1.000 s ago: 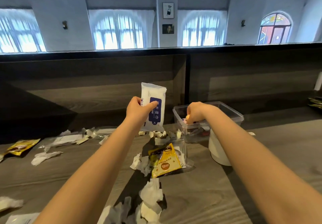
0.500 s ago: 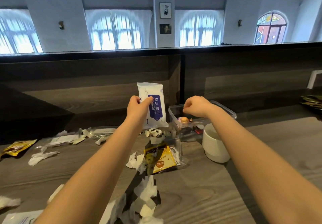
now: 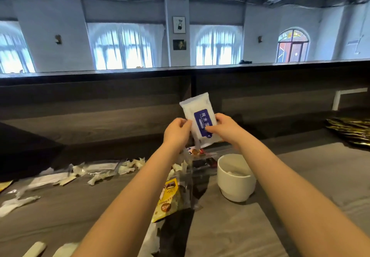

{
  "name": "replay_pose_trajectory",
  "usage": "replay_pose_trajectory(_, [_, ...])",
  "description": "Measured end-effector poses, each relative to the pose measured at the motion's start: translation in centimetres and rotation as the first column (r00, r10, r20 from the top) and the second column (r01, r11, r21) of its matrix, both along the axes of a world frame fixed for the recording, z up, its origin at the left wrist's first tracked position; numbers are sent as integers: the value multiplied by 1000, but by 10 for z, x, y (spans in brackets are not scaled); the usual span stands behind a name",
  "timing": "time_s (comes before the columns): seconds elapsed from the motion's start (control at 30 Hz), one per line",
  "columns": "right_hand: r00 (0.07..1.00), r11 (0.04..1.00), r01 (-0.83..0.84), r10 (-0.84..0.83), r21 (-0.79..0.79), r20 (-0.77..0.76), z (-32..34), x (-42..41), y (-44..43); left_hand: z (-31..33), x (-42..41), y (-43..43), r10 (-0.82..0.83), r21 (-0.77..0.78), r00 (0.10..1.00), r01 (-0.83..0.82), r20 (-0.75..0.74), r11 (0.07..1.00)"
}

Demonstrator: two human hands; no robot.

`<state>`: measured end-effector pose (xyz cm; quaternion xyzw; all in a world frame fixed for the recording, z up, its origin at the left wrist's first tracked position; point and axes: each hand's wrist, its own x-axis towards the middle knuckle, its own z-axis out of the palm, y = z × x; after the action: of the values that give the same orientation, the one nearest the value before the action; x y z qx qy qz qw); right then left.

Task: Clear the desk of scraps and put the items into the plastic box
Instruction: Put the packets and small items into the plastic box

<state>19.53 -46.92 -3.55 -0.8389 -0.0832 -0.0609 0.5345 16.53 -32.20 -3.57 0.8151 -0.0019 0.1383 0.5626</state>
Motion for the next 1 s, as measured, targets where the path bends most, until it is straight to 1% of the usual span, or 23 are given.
replay_pose_trajectory(0.03, [998,997,62,-61,-35,9,-1,6,-6,-6,2,4,-13,132,1000,15,-19,991])
replay_pose_trajectory(0.07, [991,985,132,-131,-108,15,-4,13,-12,-12,4,8,-31,242,998,42,-52,969])
replay_pose_trajectory(0.1, [980,959,195,-196,-207,17,-7,21,-16,-19,6,11,-48,321,994,77,-98,944])
replay_pose_trajectory(0.17, [956,879,270,-295,-392,-3,-14,33,-21,-33,11,15,-61,420,984,128,-168,898])
replay_pose_trajectory(0.2, [948,851,272,-316,-449,-24,-18,37,-21,-39,14,16,-65,447,980,144,-188,883])
replay_pose_trajectory(0.27, [944,814,252,-326,-524,-53,-25,42,-19,-48,18,17,-86,440,971,178,-221,880])
replay_pose_trajectory(0.33, [952,763,214,-302,-610,-43,-31,46,-16,-52,20,18,-104,412,966,196,-236,890])
replay_pose_trajectory(0.43, [967,672,125,-247,-730,-61,-37,48,-12,-55,21,19,-104,422,968,194,-228,885])
replay_pose_trajectory(0.53, [958,622,109,-273,-775,-84,-39,46,-10,-55,21,18,-103,416,969,190,-223,889])
replay_pose_trajectory(0.7, [946,607,55,-286,-793,-152,-37,44,-11,-53,18,18,-107,416,968,196,-229,888])
replay_pose_trajectory(0.83, [973,568,96,-228,-817,-44,-28,35,-4,-47,11,23,-80,437,979,155,-185,886])
replay_pose_trajectory(0.93, [990,595,87,-141,-799,3,-16,20,8,-38,3,36,-16,491,989,88,-149,867])
replay_pose_trajectory(1.0, [997,627,61,-72,-776,20,-7,2,20,-32,-4,48,5,533,988,81,-157,842])
